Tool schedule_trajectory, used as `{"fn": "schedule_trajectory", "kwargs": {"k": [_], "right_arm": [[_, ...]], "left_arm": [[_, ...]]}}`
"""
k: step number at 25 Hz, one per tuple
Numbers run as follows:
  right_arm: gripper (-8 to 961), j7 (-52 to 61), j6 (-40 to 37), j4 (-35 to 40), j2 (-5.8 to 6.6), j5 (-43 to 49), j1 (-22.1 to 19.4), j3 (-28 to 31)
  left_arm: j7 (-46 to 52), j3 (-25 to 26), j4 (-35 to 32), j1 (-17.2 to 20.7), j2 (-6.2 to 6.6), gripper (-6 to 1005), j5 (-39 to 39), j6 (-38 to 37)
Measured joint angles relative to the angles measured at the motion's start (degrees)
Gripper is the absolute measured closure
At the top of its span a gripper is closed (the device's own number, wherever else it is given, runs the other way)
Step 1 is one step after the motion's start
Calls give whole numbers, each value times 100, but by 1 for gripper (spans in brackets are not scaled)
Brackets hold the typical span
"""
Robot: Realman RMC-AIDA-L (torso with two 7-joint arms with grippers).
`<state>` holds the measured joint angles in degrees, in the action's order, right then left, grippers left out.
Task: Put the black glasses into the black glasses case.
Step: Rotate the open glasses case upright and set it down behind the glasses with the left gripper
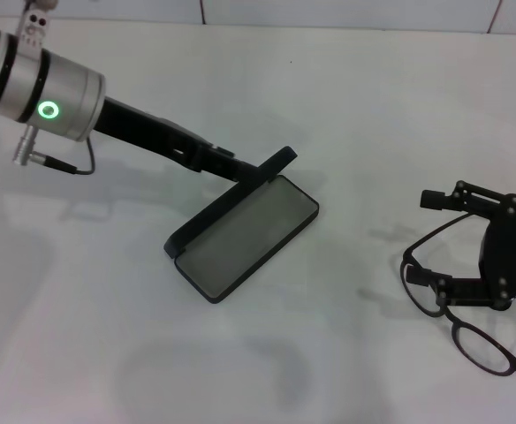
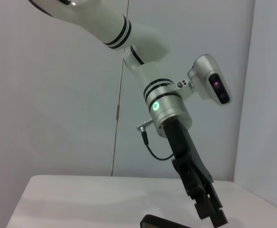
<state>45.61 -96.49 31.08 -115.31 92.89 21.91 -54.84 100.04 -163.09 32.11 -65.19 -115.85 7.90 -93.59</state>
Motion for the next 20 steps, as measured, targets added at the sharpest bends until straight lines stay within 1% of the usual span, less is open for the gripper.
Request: {"fn": "schedule_trajectory", "kwargs": {"k": [3,8,12,15,20], "right_arm": [[100,0,9,-13,0,16,12,-4],[100,-3,11,-17,0,35,10,-11],[100,-9,11,3,8,35,-6,-8],[100,-10,12,5,15,35,-7,-8],[100,-24,19,9,32,35,-18,-8]], "left_arm": [[-2,1,-44,-9,-30,361,-1,-52],[-44,-4,-29,-52,-188,362,149,18],[-52,-4,-10,-108,-279,363,235,199],[-53,-3,-18,-148,-322,364,318,328],[-88,-3,-71,-243,-358,365,510,593]]}}
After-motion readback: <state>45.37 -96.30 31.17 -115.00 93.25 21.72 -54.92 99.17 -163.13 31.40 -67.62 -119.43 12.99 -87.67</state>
